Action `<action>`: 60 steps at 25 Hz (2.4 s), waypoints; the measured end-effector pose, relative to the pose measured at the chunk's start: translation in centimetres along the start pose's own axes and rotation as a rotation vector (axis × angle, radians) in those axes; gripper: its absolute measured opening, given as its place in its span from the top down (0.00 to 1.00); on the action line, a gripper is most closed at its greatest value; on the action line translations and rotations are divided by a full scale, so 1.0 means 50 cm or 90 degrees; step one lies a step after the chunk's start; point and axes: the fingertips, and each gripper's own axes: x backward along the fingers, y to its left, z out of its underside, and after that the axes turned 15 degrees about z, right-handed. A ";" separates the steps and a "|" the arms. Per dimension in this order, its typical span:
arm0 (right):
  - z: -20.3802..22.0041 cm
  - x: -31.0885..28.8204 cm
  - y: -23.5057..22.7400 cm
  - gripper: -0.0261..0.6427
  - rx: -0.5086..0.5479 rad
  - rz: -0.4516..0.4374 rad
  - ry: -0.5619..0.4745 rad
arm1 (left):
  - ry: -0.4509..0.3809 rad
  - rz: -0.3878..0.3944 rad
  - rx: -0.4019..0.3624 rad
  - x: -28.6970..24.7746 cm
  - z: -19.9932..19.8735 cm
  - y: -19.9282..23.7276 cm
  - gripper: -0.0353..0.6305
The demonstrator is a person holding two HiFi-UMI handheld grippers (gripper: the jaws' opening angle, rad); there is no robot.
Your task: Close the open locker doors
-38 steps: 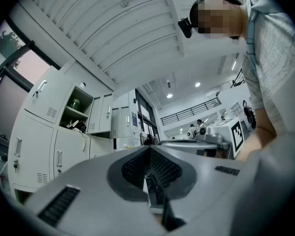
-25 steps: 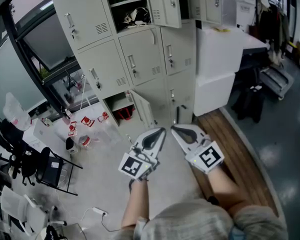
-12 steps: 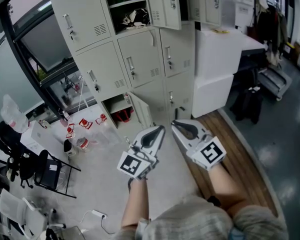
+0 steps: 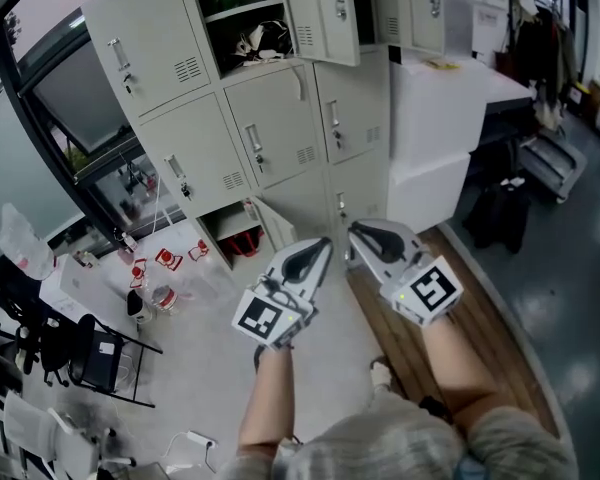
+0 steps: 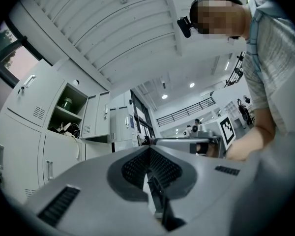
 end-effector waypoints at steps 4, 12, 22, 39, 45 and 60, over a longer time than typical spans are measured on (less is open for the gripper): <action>0.019 -0.047 -0.054 0.95 0.005 0.002 -0.009 | 0.008 0.005 -0.002 -0.044 0.023 0.057 0.94; 0.050 -0.152 -0.175 0.95 0.000 0.000 -0.010 | 0.006 0.016 -0.014 -0.153 0.047 0.186 0.95; 0.086 -0.247 -0.313 0.91 0.011 -0.011 -0.005 | 0.006 0.010 -0.021 -0.267 0.080 0.301 0.95; 0.033 -0.388 -0.516 0.88 -0.019 -0.009 -0.064 | 0.008 -0.013 -0.061 -0.404 0.083 0.423 0.94; 0.028 -0.450 -0.572 0.88 0.003 0.018 -0.074 | 0.003 -0.008 -0.062 -0.423 0.089 0.460 0.95; 0.024 -0.542 -0.650 0.88 -0.035 0.053 -0.067 | 0.004 0.015 -0.063 -0.431 0.090 0.537 0.95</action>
